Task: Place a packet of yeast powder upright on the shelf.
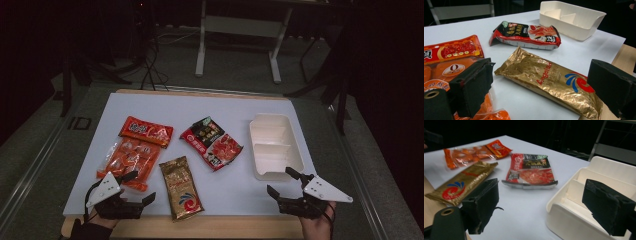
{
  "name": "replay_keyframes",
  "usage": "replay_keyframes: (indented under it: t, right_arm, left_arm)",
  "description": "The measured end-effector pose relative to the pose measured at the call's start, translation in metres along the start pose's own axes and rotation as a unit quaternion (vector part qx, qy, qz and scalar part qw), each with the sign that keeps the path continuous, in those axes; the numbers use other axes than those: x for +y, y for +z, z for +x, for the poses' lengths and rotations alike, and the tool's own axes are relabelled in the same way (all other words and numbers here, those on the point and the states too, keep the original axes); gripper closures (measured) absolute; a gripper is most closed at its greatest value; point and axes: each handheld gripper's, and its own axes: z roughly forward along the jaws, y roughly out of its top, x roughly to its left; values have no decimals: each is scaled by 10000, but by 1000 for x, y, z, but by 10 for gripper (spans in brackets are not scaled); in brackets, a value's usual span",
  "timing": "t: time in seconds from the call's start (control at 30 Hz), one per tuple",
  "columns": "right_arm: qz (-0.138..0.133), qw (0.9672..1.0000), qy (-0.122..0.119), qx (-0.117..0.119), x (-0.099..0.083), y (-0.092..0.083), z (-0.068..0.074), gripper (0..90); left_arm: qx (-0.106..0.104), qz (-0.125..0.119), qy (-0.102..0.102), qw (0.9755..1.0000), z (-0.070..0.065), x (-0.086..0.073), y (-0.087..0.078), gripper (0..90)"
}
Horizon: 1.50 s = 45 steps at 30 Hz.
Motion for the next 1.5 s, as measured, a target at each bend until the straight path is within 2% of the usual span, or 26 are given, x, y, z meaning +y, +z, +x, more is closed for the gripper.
replay_keyframes:
  t: [0.17,0.23,0.3,0.37,0.43,0.5,0.6,0.63,0.7,0.77,0.83,0.9,0.93,1.0,1.13,1.2,1.4,1.43,1.47,1.5]
  right_arm:
    - [94,9999,-30,19,-2,4,-1,132]
    - [136,9999,1,35,-4,4,-3,131]
    - [160,9998,44,66,-4,4,-3,133]
    - [190,9993,281,153,-3,2,-4,133]
    - [268,9990,304,179,0,1,-2,129]
    - [360,9986,262,273,3,2,1,124]
    - [385,9987,178,267,8,3,5,122]
    - [362,9985,174,366,14,3,9,121]
    - [393,9987,81,299,21,4,13,121]
    - [401,9986,87,339,25,5,15,127]
    - [509,9982,42,318,33,10,21,126]
    - [510,9980,57,382,38,14,25,117]
    - [528,9975,3,463,41,16,27,106]
    - [426,9971,-26,632,47,20,31,103]
    - [366,9959,-256,782,63,27,37,103]
    - [388,9953,-389,795,72,30,38,108]
    - [420,9940,-301,962,92,42,36,137]
    - [464,9937,-449,917,94,46,37,143]
    - [513,9935,-446,913,96,52,37,152]
    - [489,9932,-334,998,97,57,37,165]
  left_arm:
    - [-18,-108,-14,9999,-2,2,-1,69]
    - [-38,-306,-100,9995,-2,4,-3,69]
    - [-16,-355,-125,9993,-3,5,-4,69]
    - [21,-487,-154,9987,-2,6,-6,69]
    - [45,-537,-161,9984,-1,6,-7,69]
    - [53,-638,-242,9977,0,6,-8,69]
    - [133,-662,-275,9973,2,5,-10,69]
    - [155,-655,-274,9974,2,5,-11,69]
    - [247,-727,-229,9968,3,5,-13,69]
    - [268,-755,-226,9965,3,6,-14,69]
    - [339,-795,-229,9960,1,6,-16,67]
    - [357,-792,-247,9959,0,6,-17,64]
    - [386,-759,-293,9959,-2,7,-18,59]
    - [453,-690,-256,9963,-4,8,-18,47]
    - [412,-627,-297,9967,-5,9,-18,28]
    - [320,-593,-455,9967,-3,9,-17,28]
    - [390,-650,-380,9964,-4,8,-18,28]
    - [363,-645,-403,9964,-4,8,-18,28]
    - [384,-622,-389,9966,-4,7,-17,28]
    - [430,-585,-308,9969,-4,7,-17,27]
